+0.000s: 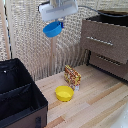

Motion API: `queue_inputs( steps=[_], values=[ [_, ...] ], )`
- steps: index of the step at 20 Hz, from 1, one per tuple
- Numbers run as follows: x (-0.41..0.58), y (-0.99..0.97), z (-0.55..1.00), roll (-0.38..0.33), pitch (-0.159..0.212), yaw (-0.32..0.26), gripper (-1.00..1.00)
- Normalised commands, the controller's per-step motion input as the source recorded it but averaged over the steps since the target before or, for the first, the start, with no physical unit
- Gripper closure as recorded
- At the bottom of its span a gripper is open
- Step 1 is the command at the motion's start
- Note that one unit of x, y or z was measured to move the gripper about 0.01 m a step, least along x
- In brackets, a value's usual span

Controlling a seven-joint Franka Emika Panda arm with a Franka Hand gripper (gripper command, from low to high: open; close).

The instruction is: Kindly move your gripper toward the top drawer's handle. With caution, hold the handle robustly using your gripper and pull open the top drawer. Let the handle go. Relocate your gripper to the bowl placed in the background. Gently hold the bowl using your gripper. Bring the gripper and the bowl to the ajar drawer. Softly release the bowl into it.

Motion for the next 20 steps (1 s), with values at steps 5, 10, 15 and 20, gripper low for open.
queue_inputs(
  steps=[5, 10, 15, 20],
  values=[
    [0.023, -0.73, 0.95, 0.039, 0.153, -0.142, 1.0],
    [0.0, -0.85, 0.97, 0.057, 0.134, -0.102, 1.0],
    [0.0, -0.95, 0.95, 0.063, 0.103, -0.072, 1.0],
    [-0.088, -1.0, 0.73, 0.055, 0.058, -0.042, 1.0]
  ],
)
